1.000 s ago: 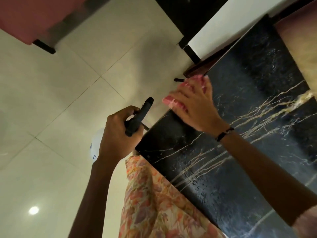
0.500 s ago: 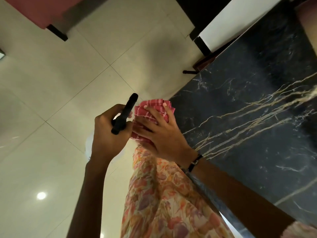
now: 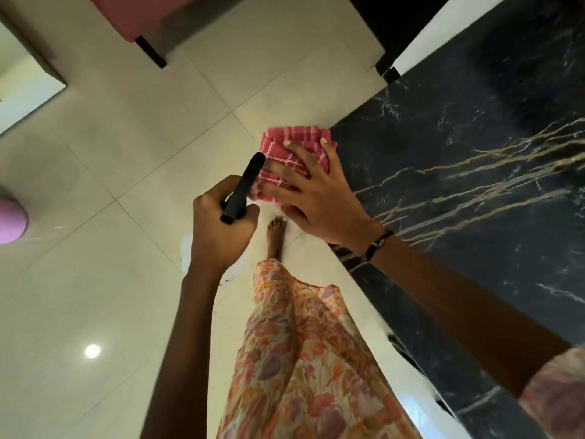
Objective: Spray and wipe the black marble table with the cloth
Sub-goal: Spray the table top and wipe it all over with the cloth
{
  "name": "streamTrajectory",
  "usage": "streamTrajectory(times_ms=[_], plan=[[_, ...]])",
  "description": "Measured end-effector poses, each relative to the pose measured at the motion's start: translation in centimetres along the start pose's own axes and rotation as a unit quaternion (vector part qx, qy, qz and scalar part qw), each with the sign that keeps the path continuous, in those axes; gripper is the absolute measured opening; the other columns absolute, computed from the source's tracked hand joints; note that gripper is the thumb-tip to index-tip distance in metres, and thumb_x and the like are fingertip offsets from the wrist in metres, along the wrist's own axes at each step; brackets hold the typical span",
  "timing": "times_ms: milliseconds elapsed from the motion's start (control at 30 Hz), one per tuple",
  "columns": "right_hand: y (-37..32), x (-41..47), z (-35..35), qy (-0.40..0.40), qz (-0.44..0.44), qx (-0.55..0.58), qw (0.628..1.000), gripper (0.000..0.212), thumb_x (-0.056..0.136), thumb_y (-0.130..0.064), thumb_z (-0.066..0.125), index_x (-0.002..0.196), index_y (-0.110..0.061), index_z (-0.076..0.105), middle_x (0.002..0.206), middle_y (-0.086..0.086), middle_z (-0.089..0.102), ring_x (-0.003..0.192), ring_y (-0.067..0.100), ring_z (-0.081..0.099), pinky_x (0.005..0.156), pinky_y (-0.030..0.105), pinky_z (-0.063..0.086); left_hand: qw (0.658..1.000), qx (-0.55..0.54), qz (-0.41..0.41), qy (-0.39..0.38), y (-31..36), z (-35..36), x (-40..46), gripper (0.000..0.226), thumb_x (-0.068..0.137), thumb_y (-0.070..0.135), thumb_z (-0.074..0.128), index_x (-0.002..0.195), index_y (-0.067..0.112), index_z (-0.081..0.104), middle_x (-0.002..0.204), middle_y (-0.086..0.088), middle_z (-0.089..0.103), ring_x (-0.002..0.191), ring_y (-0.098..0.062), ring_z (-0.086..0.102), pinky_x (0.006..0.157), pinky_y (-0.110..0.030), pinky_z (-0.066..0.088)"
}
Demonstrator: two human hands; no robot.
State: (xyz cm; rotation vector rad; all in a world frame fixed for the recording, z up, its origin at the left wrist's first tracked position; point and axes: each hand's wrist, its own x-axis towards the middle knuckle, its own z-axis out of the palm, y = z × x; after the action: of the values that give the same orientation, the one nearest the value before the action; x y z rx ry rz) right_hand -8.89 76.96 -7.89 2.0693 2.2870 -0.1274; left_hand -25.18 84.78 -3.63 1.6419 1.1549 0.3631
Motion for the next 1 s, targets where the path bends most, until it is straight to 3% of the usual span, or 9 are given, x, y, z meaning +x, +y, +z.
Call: streamTrajectory(times_ms=[67, 133, 267, 433, 533, 667, 767, 900, 1000], plan=[[-0.3, -1.5, 0.2, -0.005, -0.028, -0.035, 0.999, 0.044, 0.090, -0.038, 0.051, 0.134, -0.034, 0.048, 0.150, 0.000, 0.040, 0.140, 0.035, 0.030, 0.110, 0.062, 0.020, 1.000, 0.008, 0.000, 0.000, -0.4, 0.5, -1.5, 0.014, 0.066, 0.004, 0.050, 0.076, 0.009, 0.059, 0.064, -0.019, 0.054, 0.047, -0.015, 0.031, 0.048, -0.026, 0.028], [-1.0, -3.8, 0.6, -0.005, -0.026, -0.049, 0.998, 0.042, 0.091, -0.033, 0.053, 0.133, -0.029, 0.049, 0.152, 0.000, 0.035, 0.141, 0.034, 0.027, 0.111, 0.060, 0.021, 1.000, 0.007, 0.005, 0.001, -0.9, 1.1, -2.9, 0.015, 0.067, 0.005, 0.051, 0.077, 0.010, 0.060, 0.073, -0.023, 0.060, 0.047, -0.015, 0.035, 0.048, -0.029, 0.033], [-3.8, -12.2, 1.8, -0.008, 0.045, -0.045, 0.998, 0.042, 0.094, -0.032, 0.051, 0.135, -0.025, 0.049, 0.155, -0.001, 0.031, 0.144, 0.032, 0.022, 0.114, 0.060, 0.018, 1.000, -0.009, 0.006, 0.017, -2.4, 2.4, -6.7, 0.018, 0.068, 0.006, 0.052, 0.082, 0.009, 0.063, 0.082, -0.018, 0.064, 0.050, -0.032, 0.044, 0.045, -0.037, 0.041], [-7.0, -20.2, 2.5, 0.003, 0.108, -0.063, 0.992, 0.043, 0.100, -0.037, 0.040, 0.139, -0.022, 0.046, 0.154, 0.000, 0.033, 0.143, 0.031, 0.025, 0.113, 0.059, 0.021, 1.000, -0.009, 0.028, -0.011, -3.7, 4.2, -10.7, 0.017, 0.067, 0.008, 0.051, 0.078, 0.010, 0.063, 0.081, -0.018, 0.065, 0.056, -0.031, 0.047, 0.052, -0.027, 0.038], [-7.2, -17.0, 2.9, 0.016, 0.130, -0.090, 0.987, 0.041, 0.097, -0.028, 0.044, 0.137, -0.022, 0.046, 0.155, 0.001, 0.029, 0.145, 0.032, 0.020, 0.112, 0.060, 0.021, 0.999, -0.037, 0.010, -0.015, -3.6, 4.8, -12.1, 0.015, 0.066, 0.008, 0.051, 0.076, 0.014, 0.062, 0.084, -0.020, 0.065, 0.051, -0.033, 0.043, 0.047, -0.030, 0.038], [-6.4, -9.2, 2.5, 0.043, 0.142, -0.109, 0.983, 0.039, 0.090, -0.021, 0.059, 0.128, -0.019, 0.055, 0.152, 0.001, 0.036, 0.142, 0.032, 0.027, 0.113, 0.059, 0.024, 0.998, -0.056, 0.007, -0.006, -2.9, 5.1, -12.7, 0.019, 0.066, 0.010, 0.050, 0.074, 0.024, 0.061, 0.085, -0.020, 0.064, 0.050, -0.030, 0.040, 0.047, -0.031, 0.037], [-6.4, -8.2, 2.9, 0.021, 0.141, -0.118, 0.983, 0.058, 0.088, -0.026, 0.061, 0.142, -0.020, 0.040, 0.159, 0.001, 0.019, 0.147, 0.031, 0.012, 0.116, 0.058, 0.013, 0.998, -0.053, 0.027, -0.006, -2.5, 5.3, -13.1, 0.032, 0.066, 0.012, 0.050, 0.074, 0.041, 0.059, 0.079, -0.002, 0.064, 0.052, -0.025, 0.040, 0.051, -0.029, 0.038], [-7.4, -14.6, 3.7, 0.053, 0.161, -0.152, 0.974, 0.063, 0.088, -0.025, 0.063, 0.145, -0.024, 0.036, 0.157, 0.003, 0.025, 0.145, 0.033, 0.020, 0.115, 0.056, 0.019, 0.998, -0.050, 0.042, -0.012, -2.6, 5.7, -13.6, 0.043, 0.067, 0.010, 0.049, 0.069, 0.051, 0.059, 0.079, 0.003, 0.063, 0.054, -0.027, 0.038, 0.051, -0.029, 0.036], [-8.5, -21.9, 4.4, 0.045, 0.181, -0.147, 0.972, 0.075, 0.089, -0.014, 0.060, 0.150, -0.030, 0.018, 0.159, 0.004, 0.020, 0.146, 0.034, 0.013, 0.115, 0.060, 0.016, 0.996, -0.056, 0.059, -0.031, -2.9, 6.0, -14.6, 0.048, 0.068, 0.009, 0.049, 0.067, 0.056, 0.059, 0.077, 0.006, 0.063, 0.053, -0.022, 0.039, 0.049, -0.024, 0.036]])
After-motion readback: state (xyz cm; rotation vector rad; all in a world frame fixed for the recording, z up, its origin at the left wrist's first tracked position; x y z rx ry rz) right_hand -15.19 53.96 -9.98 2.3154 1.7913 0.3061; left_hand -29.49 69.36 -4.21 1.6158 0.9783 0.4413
